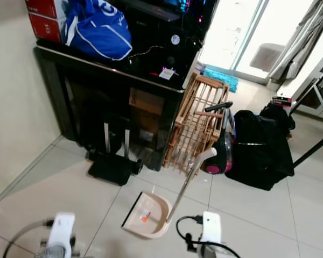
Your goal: Sweep floor
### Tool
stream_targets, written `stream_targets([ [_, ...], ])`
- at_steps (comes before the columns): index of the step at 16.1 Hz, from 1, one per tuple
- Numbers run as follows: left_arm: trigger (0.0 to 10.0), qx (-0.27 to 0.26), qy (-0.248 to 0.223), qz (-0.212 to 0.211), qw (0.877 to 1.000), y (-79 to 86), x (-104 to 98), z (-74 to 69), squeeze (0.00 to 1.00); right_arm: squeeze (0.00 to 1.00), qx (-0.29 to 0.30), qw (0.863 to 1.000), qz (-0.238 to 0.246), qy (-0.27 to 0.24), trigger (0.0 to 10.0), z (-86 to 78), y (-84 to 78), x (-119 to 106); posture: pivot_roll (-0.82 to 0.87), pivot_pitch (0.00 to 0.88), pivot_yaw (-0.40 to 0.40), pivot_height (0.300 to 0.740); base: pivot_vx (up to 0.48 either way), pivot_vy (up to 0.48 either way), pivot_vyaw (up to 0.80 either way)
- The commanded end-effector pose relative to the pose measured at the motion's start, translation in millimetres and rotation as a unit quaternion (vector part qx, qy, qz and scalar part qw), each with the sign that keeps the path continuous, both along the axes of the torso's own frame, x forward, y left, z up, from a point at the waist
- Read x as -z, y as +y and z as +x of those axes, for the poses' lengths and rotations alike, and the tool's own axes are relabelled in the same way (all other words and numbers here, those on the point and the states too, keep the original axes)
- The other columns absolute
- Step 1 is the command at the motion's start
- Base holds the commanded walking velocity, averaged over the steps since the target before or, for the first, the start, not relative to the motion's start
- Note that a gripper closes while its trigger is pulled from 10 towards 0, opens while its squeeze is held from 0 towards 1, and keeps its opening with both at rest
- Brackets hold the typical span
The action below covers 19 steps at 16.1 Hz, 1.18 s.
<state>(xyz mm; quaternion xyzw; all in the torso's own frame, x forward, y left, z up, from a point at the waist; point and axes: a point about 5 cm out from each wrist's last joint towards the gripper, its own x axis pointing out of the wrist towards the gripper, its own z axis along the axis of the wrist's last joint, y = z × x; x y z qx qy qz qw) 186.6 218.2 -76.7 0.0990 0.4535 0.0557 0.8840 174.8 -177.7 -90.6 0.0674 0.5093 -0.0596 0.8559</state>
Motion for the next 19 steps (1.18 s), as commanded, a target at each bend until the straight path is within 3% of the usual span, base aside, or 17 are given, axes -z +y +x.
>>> stream_targets([
  [1, 10.0, 0.047, -0.072, 0.024, 0.996, -2.1, -20.1, 31.8, 0.00, 0.00, 0.001, 0.999, -0.026, -0.028, 10.0, 12.5, -13.2, -7.7, 0.12, 0.000, -0.115, 0.740, 0.000, 0.000, 0.00],
  [2, 10.0, 0.055, -0.082, 0.027, 0.995, -2.1, -23.1, 35.5, 0.00, 0.00, 0.002, 0.999, -0.030, -0.030, 10.0, 13.5, -15.1, -8.5, 0.12, 0.000, -0.115, 0.740, 0.000, 0.000, 0.00],
  [3, 10.0, 0.079, -0.131, 0.037, 0.988, -1.2, -39.4, 54.3, 0.00, 0.00, 0.023, 0.998, -0.024, -0.059, 10.0, 18.1, -26.4, -13.5, 0.11, 0.000, -0.104, 0.740, 0.000, 0.000, 0.00],
  [4, 10.0, 0.120, -0.192, 0.019, 0.974, -6.0, -59.9, 73.4, 0.00, 0.00, 0.038, 0.994, -0.017, -0.101, 10.0, 23.8, -38.2, -20.9, 0.10, 0.006, -0.075, 0.740, 0.000, 0.000, 0.00],
  [5, 10.0, 0.144, -0.224, 0.015, 0.964, -10.4, -73.8, 84.7, 0.00, 0.00, 0.044, 0.990, -0.014, -0.131, 10.0, 27.6, -45.0, -27.0, 0.09, 0.015, -0.062, 0.740, 0.000, 0.000, 0.00],
  [7, 10.0, 0.173, -0.260, -0.005, 0.950, -21.1, -89.9, 94.4, 0.00, 0.00, 0.052, 0.985, -0.002, -0.166, 10.0, 32.2, -49.1, -35.6, 0.08, 0.034, -0.047, 0.740, 0.000, 0.000, 0.00],
  [8, 10.0, 0.207, -0.290, -0.018, 0.934, -32.6, -105.9, 98.3, 0.00, 0.00, 0.057, 0.977, 0.006, -0.205, 10.0, 35.9, -50.6, -48.1, 0.08, 0.043, -0.039, 0.740, 0.000, 0.000, 0.00],
  [9, 10.0, 0.209, -0.301, -0.017, 0.930, -36.9, -114.0, 97.6, 0.00, 0.00, 0.060, 0.973, -0.015, -0.223, 10.0, 35.9, -53.1, -56.8, 0.07, 0.061, -0.029, 0.740, 0.000, 0.000, 0.00],
  [10, 10.0, 0.211, -0.323, -0.047, 0.921, -45.5, -131.0, 88.1, 0.00, 0.00, 0.059, 0.962, -0.050, -0.262, 10.0, 30.4, -53.1, -78.7, 0.05, 0.086, -0.016, 0.740, 0.000, 0.000, 0.00],
  [11, 10.0, 0.220, -0.333, -0.057, 0.915, -46.9, -136.4, 83.4, 0.00, 0.00, 0.052, 0.958, -0.061, -0.276, 10.0, 27.6, -52.1, -86.5, 0.05, 0.096, -0.015, 0.740, 0.000, 0.000, 0.00],
  [12, 10.0, 0.225, -0.343, -0.058, 0.910, -43.6, -148.6, 69.9, 0.00, 0.00, 0.031, 0.941, -0.094, -0.324, 10.0, 21.3, -50.7, -111.2, 0.04, 0.110, -0.012, 0.740, 0.000, 0.000, 0.00],
  [14, 10.0, 0.216, -0.340, -0.052, 0.914, -36.0, -162.8, 44.9, 0.00, 0.00, -0.007, 0.921, -0.148, -0.361, 10.0, 10.2, -46.9, -141.6, 0.03, 0.126, -0.015, 0.740, 0.000, 0.000, 0.00],
  [16, 10.0, 0.234, -0.311, -0.061, 0.919, -38.0, -172.2, 20.5, 0.00, 0.00, -0.013, 0.937, -0.106, -0.334, 10.0, -4.2, -39.3, -148.9, 0.03, 0.129, -0.024, 0.740, 0.000, 0.000, 0.00],
  [17, 10.0, 0.241, -0.309, -0.046, 0.919, -37.7, -176.8, 14.3, 0.00, 0.00, -0.059, 0.941, -0.109, -0.314, 10.0, -10.4, -36.0, -145.3, 0.04, 0.129, -0.034, 0.740, 0.000, 0.000, 0.00],
  [18, 10.0, 0.238, -0.312, -0.044, 0.919, -37.1, -182.7, 13.6, 0.00, 0.00, -0.056, 0.937, -0.096, -0.330, 10.0, -13.4, -34.0, -146.3, 0.04, 0.125, -0.040, 0.740, 0.000, 0.000, 0.00],
  [19, 10.0, 0.249, -0.342, -0.007, 0.906, -35.5, -200.1, 18.2, 0.00, 0.00, -0.056, 0.936, -0.108, -0.330, 10.0, -17.3, -34.4, -146.2, 0.04, 0.112, -0.048, 0.740, 0.000, 0.000, 0.00],
])
